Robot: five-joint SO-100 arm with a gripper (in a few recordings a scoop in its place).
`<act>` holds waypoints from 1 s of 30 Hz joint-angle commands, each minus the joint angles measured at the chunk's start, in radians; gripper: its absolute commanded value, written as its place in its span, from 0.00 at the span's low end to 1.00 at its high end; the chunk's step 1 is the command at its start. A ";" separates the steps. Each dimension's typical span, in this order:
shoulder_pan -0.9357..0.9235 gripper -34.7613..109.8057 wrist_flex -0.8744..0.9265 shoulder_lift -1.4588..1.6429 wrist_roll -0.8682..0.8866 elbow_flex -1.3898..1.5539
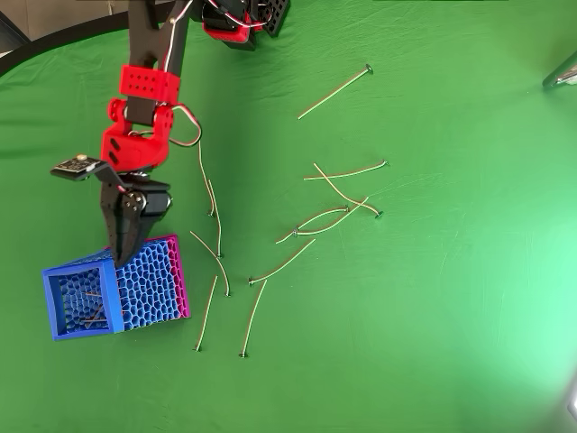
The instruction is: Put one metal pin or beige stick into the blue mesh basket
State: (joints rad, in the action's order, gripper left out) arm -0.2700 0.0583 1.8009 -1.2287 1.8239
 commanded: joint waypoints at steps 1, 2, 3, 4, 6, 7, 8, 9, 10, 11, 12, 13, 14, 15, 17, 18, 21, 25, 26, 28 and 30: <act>0.041 0.24 -0.021 0.153 0.086 0.169; 0.055 0.24 -0.021 0.192 0.115 0.216; 0.066 0.24 -0.021 0.230 0.144 0.267; 0.078 0.24 -0.023 0.267 0.166 0.316; 0.101 0.24 -0.023 0.347 0.233 0.407; 0.114 0.24 -0.023 0.388 0.264 0.453; 0.124 0.24 -0.023 0.426 0.298 0.494; 0.135 0.24 -0.023 0.471 0.330 0.538; 0.144 0.24 -0.023 0.512 0.359 0.581; 0.152 0.24 -0.023 0.554 0.385 0.626; 0.161 0.24 -0.023 0.600 0.414 0.670; 0.169 0.24 -0.023 0.647 0.445 0.715; 0.178 0.24 -0.023 0.693 0.479 0.758; 0.186 0.24 -0.018 0.741 0.509 0.801; 0.201 0.24 0.021 0.836 0.594 0.867; 0.210 0.24 0.074 0.877 0.624 0.884; 0.230 0.24 0.219 1.000 0.730 0.931; 0.264 0.24 0.353 1.172 0.810 1.029; 0.270 0.24 0.374 1.215 0.828 1.057; 0.282 0.24 0.430 1.293 0.853 1.104; 0.288 0.24 0.476 1.359 0.890 1.143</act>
State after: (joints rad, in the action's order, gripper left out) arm 0.0092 0.4939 3.0894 -0.3697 2.9376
